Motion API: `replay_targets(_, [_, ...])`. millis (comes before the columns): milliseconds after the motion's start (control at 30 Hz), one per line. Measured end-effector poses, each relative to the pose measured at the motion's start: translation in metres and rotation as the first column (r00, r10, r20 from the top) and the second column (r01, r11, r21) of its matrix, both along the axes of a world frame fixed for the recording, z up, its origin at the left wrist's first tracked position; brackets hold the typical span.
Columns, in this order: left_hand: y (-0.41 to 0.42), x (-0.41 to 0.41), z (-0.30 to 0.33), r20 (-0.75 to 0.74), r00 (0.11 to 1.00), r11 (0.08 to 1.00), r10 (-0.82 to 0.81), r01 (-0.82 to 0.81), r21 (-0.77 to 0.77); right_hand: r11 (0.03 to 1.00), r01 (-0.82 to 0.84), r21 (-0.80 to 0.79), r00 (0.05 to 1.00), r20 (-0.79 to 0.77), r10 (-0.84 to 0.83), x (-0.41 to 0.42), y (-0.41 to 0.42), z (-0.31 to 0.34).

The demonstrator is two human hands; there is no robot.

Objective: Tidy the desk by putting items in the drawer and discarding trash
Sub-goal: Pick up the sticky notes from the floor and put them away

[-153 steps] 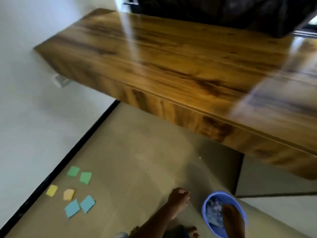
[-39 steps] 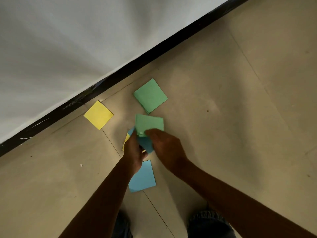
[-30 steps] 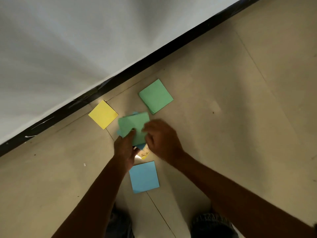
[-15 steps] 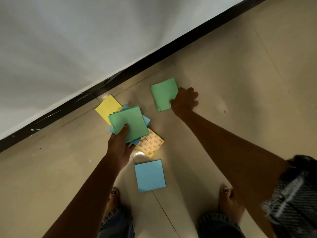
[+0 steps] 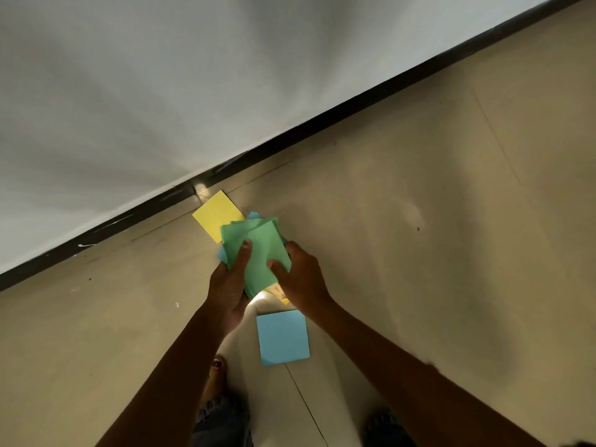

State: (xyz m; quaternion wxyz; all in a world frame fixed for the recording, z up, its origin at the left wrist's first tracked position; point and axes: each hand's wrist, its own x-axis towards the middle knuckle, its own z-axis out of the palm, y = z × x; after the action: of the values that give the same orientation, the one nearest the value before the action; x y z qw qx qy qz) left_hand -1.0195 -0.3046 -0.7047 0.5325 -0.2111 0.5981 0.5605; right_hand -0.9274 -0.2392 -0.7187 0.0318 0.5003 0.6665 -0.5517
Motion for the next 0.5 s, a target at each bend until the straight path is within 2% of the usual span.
replay_targets(100, [-0.016,-0.009,-0.011,-0.111,0.991,0.974,0.080,-0.102,-0.204,0.989,0.021,0.145,0.999,0.031,-0.026,-0.004,-0.006,-0.018])
replay_targets(133, [-0.021,-0.012,-0.014,-0.142,0.983,0.960,0.117,-0.148,-0.236,0.975,0.001,0.221,0.996,0.092,-0.022,-0.002,-0.006,-0.025])
replay_targets(200, [-0.031,-0.016,-0.020,-0.190,0.968,0.946,0.162,-0.207,-0.250,0.944,-0.186,0.271,0.941,0.327,0.091,0.002,-0.010,-0.038])
replay_targets(267, [-0.040,-0.017,-0.025,-0.212,0.961,0.940,0.177,-0.229,-0.253,0.887,-0.400,0.231,0.818,0.527,0.231,0.003,-0.016,-0.048])
replay_targets(300, [-0.043,-0.018,-0.027,-0.212,0.960,0.936,0.185,-0.238,-0.259,0.862,-0.453,0.225,0.776,0.575,0.258,0.003,-0.019,-0.052])
replay_targets(400, [-0.052,-0.020,-0.034,-0.197,0.957,0.923,0.213,-0.264,-0.281,0.914,-0.385,0.128,0.746,0.627,0.226,-0.004,-0.019,-0.057])
replay_targets(500, [-0.057,-0.020,-0.038,-0.185,0.958,0.919,0.221,-0.268,-0.291,0.942,-0.333,0.034,0.751,0.614,0.243,-0.006,-0.013,-0.057])
